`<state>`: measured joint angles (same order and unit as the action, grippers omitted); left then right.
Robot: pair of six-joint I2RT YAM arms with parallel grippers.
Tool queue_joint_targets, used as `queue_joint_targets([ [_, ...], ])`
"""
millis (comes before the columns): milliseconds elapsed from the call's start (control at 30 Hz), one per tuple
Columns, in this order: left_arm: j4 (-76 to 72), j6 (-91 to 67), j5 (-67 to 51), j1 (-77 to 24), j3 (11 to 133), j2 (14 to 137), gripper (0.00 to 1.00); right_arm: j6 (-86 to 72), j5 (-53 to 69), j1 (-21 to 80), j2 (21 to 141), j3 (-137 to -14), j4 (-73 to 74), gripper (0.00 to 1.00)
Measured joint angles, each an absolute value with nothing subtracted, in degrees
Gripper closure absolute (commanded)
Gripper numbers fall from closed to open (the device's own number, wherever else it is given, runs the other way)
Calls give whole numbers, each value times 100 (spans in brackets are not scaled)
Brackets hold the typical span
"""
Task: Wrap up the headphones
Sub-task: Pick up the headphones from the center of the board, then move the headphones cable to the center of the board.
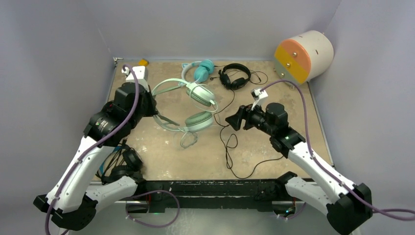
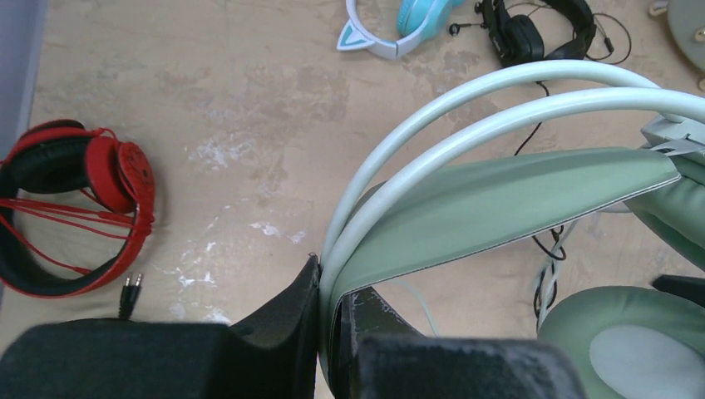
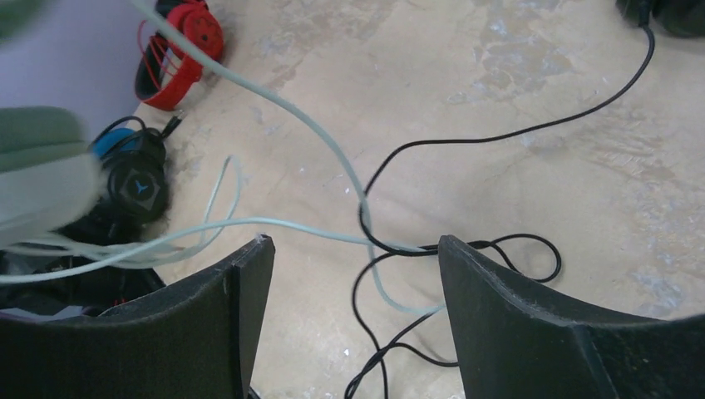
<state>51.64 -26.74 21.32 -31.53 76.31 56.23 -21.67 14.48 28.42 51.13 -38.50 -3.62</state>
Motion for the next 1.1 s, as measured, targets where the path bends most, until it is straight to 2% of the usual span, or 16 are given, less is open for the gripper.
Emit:
queue_joint_targets([
  [233, 5583, -2574, 2303, -3153, 8718, 5642, 100, -2401, 1258, 2842, 6274, -3852, -550, 18],
  [500, 5857, -2624, 3148, -3157, 9633, 5658, 100, -2982, 707, 2842, 7301, -4178, -355, 20],
  [667, 5723, -2449, 4014, -3153, 9830, 5518, 100, -3218, 775, 2842, 7940, -4609, -504, 21],
  [800, 5616, -2244, 4477, -3153, 9937, 5277, 100, -3352, 1280, 2842, 8296, -4628, -858, 28],
  [967, 5400, -1925, 5140, -3155, 10022, 5037, 100, -3288, 2071, 2932, 8840, -4720, -1179, 23],
  [1100, 5192, -1680, 5599, -3157, 10025, 4904, 100, -3107, 1671, 3409, 9240, -5179, -628, 20],
])
